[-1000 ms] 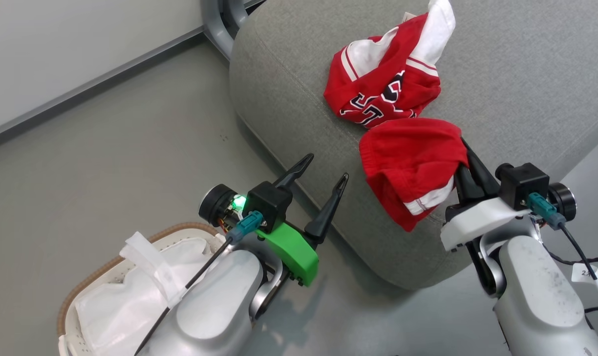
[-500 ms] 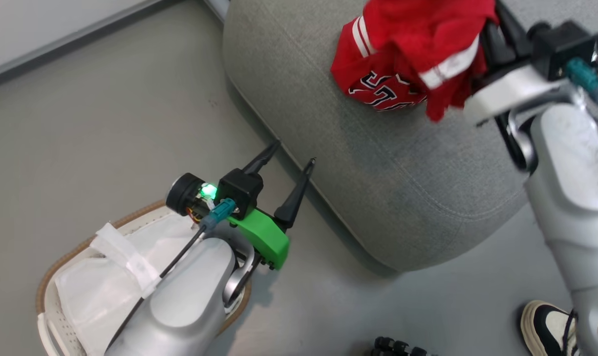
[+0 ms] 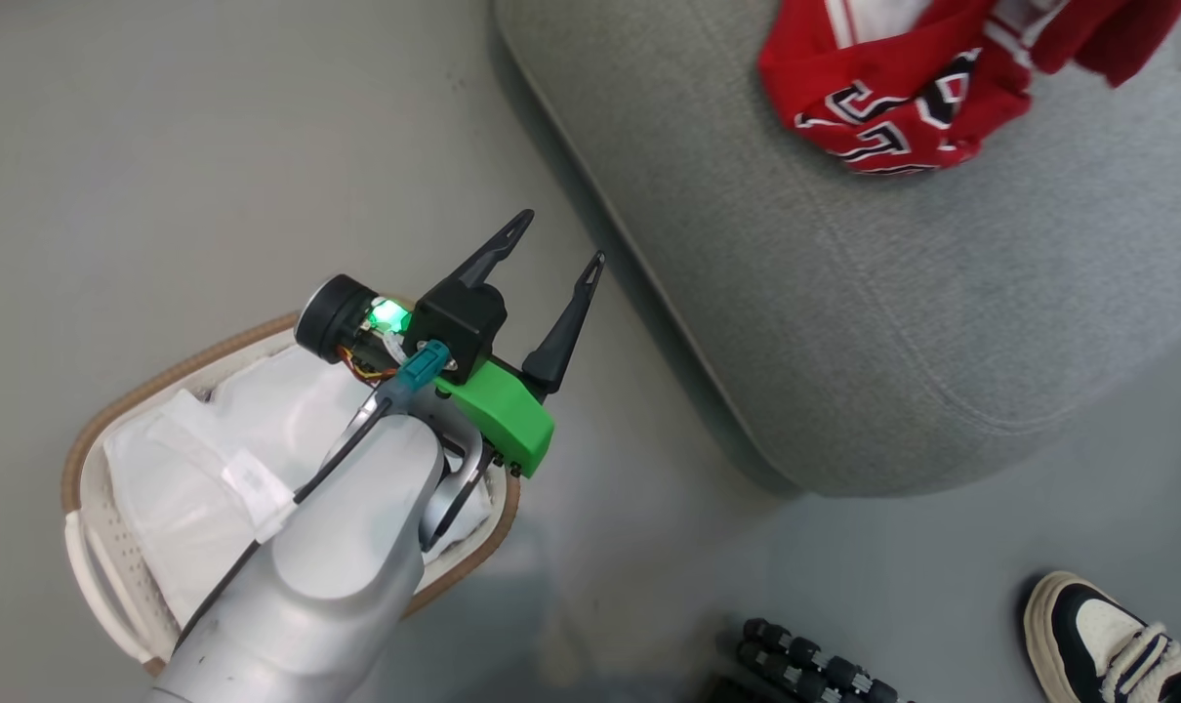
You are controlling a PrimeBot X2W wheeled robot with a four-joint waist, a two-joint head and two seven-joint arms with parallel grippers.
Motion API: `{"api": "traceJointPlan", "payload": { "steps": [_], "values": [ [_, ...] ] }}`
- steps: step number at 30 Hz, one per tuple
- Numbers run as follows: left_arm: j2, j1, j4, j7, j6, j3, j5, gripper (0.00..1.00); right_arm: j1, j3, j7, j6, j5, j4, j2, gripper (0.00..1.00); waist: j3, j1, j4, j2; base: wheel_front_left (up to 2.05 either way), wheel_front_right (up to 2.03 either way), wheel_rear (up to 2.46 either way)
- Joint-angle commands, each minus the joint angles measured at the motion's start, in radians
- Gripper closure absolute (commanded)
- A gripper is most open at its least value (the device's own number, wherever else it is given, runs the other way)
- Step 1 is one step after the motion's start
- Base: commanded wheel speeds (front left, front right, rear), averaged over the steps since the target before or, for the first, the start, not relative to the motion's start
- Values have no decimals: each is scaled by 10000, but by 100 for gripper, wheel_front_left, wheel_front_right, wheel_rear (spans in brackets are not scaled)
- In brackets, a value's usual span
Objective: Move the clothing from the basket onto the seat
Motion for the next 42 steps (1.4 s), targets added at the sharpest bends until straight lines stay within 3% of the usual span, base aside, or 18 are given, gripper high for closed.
{"api": "traceJointPlan", "payload": {
  "steps": [1,7,18,20,21,22,35,42],
  "values": [
    [85,-223,2,-1,-11,45,118,0,-184,-182,-49,-15,-164,147,-98,100,729,-1,681,-1,0,0,0],
    [147,-397,-1,-2,3,22,153,0,-7,-928,-50,-15,-763,704,-28,100,1241,-1,1054,-1,0,0,0],
    [296,-464,30,-2,59,141,79,0,1027,-2186,-49,-15,-1136,1113,934,100,1447,-1,1152,-1,0,0,0],
    [308,-486,0,-2,90,187,61,0,1141,-2333,-49,-15,-1079,1018,1043,54,1432,-1,1111,-1,0,0,0],
    [317,-500,-23,-2,114,224,56,0,1223,-2346,-49,-15,-1067,974,1093,23,1423,-1,1090,-1,0,0,0],
    [352,-500,-44,-2,132,283,41,0,1324,-2357,-49,-15,-1006,929,1178,0,1399,-1,1059,-1,0,0,0],
    [525,452,-455,-2,412,1098,73,0,2727,-1950,-49,-15,-437,136,1351,0,313,-1,1055,-1,0,0,0],
    [271,1067,-783,-1,485,1898,208,0,3456,-1130,-49,-15,62,-493,1110,0,-544,-1,1568,-1,0,0,0]
  ]
}}
